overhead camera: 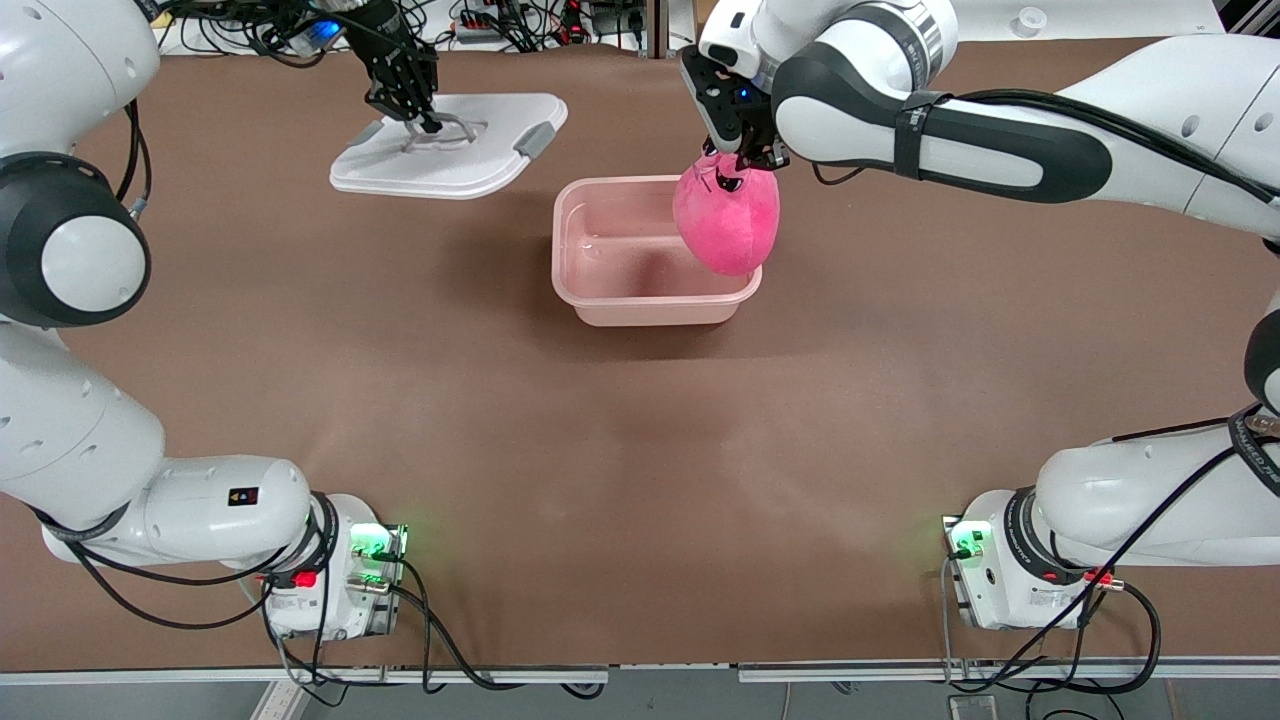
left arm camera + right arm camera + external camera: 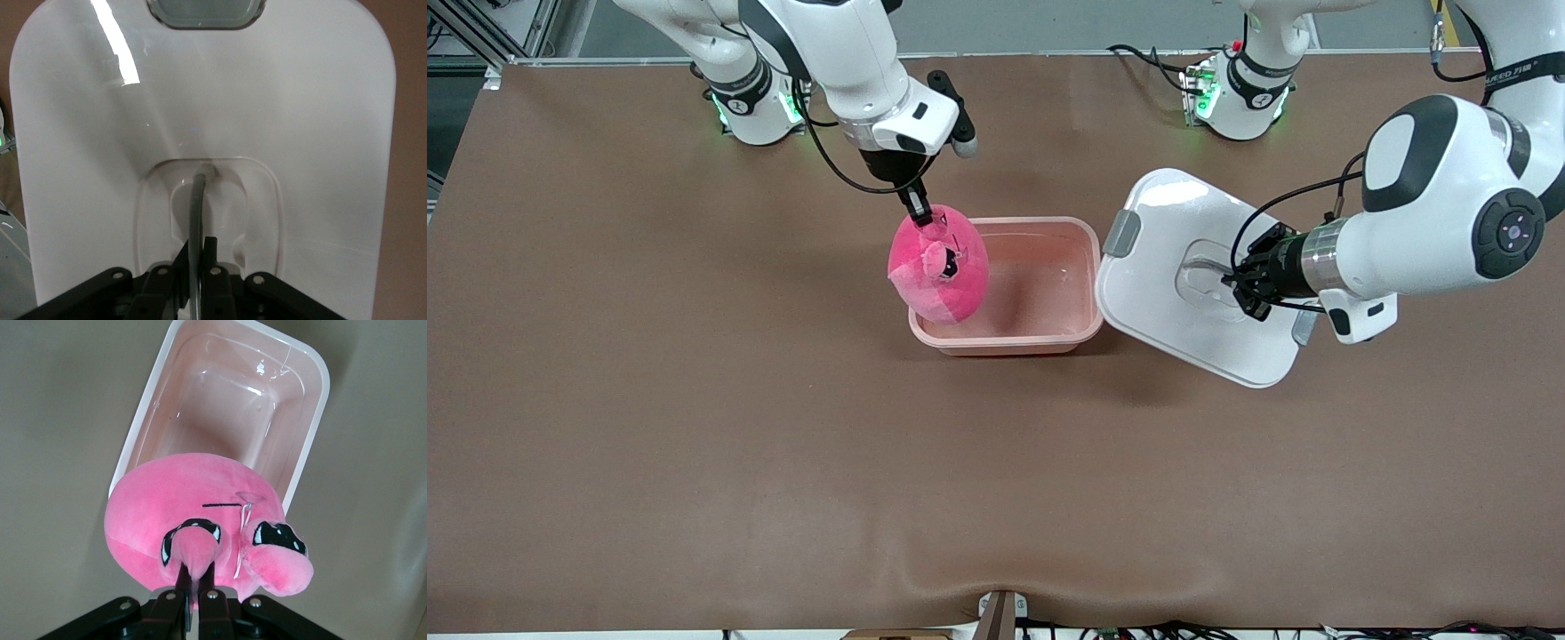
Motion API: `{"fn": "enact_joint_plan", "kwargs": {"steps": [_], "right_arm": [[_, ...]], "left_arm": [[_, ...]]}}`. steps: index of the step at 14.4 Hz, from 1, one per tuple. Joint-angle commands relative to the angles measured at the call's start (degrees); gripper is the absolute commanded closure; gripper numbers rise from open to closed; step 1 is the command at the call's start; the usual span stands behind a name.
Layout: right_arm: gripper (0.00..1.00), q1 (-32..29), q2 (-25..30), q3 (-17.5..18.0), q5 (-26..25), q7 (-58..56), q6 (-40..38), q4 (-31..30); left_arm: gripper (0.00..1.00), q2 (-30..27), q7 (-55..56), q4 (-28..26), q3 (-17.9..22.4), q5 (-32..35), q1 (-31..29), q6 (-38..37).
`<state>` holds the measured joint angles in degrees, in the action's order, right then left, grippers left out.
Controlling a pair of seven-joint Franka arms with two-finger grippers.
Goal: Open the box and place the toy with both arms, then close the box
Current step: 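Lower the plush into the box and open the right gripper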
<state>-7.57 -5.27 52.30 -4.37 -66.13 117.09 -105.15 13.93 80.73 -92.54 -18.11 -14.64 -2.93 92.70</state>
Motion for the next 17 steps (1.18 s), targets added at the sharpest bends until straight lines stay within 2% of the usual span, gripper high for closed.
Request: {"fn": "enact_joint_plan", "kwargs": {"steps": [1, 4, 7, 8, 11, 13, 15, 16, 17], "right_arm": [[1.00, -0.08, 0.00, 0.78, -1.42, 1.00, 0.94, -0.93], [1.00, 0.01, -0.09, 0.96, -1.52, 1.35, 4.53, -3.12], [1.00, 0.01, 0.00, 1.40, -1.52, 1.97, 4.81, -3.57], [0.82, 0.01, 0.00, 1.40, -1.52, 2.15, 4.81, -3.48], [0.00, -0.51, 0.17, 1.40, -1.52, 1.45, 4.55, -3.22], [0.00, -2.00, 0.96, 1.31, -1.43, 1.44, 3.67, -2.69], [0.00, -4.46, 2.36, 0.96, -0.73, 1.97, -0.35, -1.65], [0.00, -4.73, 4.20, -0.43, 0.32, 2.15, -2.20, -1.55], [0.00, -4.65, 5.52, -3.32, 1.29, 2.06, -3.96, -1.55]], "left_arm": [[1.00, 1.27, -0.57, 2.46, -0.26, -1.01, -0.67, -2.18], [1.00, 1.36, -0.92, 2.54, -0.17, -1.01, -0.67, -2.44], [1.00, 1.36, -0.92, 2.45, -0.17, -1.01, -0.68, -2.53], [1.00, 1.36, -0.92, 2.37, -0.17, -1.01, -0.76, -2.53], [1.00, 1.36, -0.84, 2.37, -0.17, -1.01, -0.76, -2.53], [1.00, 1.36, -0.84, 2.28, -0.17, -1.01, -0.59, -2.53], [1.00, 1.36, -0.75, 2.28, -0.17, -1.01, -0.33, -2.53], [1.00, 1.36, -0.75, 2.28, -0.17, -1.01, -0.24, -2.53], [1.00, 1.36, -0.66, 2.28, -0.17, -1.01, -0.15, -2.53]]}}
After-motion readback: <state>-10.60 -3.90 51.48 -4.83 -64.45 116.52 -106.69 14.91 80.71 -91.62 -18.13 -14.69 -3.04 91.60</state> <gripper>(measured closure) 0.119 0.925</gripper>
